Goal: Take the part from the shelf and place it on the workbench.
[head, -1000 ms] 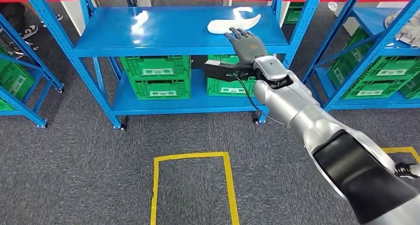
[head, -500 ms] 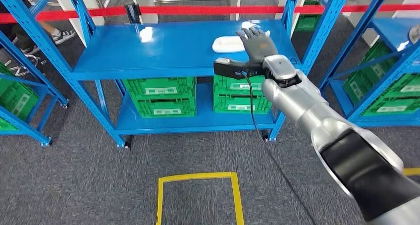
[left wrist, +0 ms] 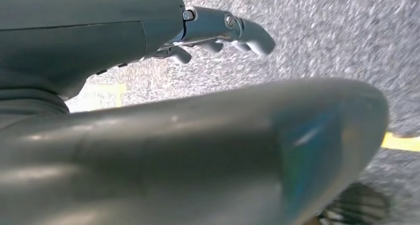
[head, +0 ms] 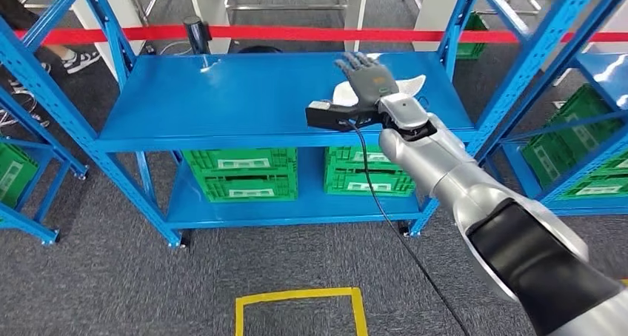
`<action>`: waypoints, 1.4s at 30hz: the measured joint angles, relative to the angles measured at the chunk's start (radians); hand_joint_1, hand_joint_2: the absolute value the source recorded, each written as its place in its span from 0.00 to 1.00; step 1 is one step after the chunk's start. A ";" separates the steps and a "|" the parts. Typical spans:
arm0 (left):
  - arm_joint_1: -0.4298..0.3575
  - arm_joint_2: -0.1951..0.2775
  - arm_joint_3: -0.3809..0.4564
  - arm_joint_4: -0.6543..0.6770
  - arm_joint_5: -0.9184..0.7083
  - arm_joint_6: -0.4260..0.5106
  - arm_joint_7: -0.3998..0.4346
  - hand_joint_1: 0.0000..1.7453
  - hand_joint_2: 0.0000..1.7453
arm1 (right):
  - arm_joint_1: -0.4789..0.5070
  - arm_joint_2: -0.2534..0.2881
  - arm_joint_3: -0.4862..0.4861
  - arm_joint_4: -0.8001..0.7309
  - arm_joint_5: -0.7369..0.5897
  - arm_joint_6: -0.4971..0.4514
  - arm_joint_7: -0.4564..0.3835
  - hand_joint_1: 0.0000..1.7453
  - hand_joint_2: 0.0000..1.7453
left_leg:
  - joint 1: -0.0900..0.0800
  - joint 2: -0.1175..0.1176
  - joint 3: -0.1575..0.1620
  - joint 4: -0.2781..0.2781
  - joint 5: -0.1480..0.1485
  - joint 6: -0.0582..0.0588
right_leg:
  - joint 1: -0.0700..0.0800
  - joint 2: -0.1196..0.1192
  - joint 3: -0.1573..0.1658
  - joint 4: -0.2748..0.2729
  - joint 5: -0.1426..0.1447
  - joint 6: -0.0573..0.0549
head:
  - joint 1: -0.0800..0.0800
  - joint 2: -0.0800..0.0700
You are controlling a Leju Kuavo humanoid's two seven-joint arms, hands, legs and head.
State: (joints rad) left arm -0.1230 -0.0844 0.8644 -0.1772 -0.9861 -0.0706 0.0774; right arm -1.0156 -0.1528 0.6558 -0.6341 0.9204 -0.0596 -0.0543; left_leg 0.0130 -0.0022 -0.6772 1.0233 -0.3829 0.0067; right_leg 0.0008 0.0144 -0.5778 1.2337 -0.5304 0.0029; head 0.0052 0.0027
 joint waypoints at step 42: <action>0.033 -0.005 0.057 0.000 0.021 0.006 -0.032 0.00 0.00 | 0.391 -0.118 0.024 -0.534 0.074 -0.066 0.042 0.00 0.00 | -0.013 -0.007 0.087 -0.014 -0.067 0.008 | 0.006 0.003 -0.026 -0.231 0.087 0.005 | 0.003 0.000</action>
State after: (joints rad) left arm -0.0904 -0.0897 0.9210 -0.1771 -0.9653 -0.0647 0.0457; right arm -0.6251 -0.2711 0.6799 -1.1684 0.9947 -0.1260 -0.0125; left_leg 0.0002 -0.0092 -0.5902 1.0092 -0.4497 0.0143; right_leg 0.0064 0.0172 -0.6034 1.0028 -0.4435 0.0075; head 0.0077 0.0027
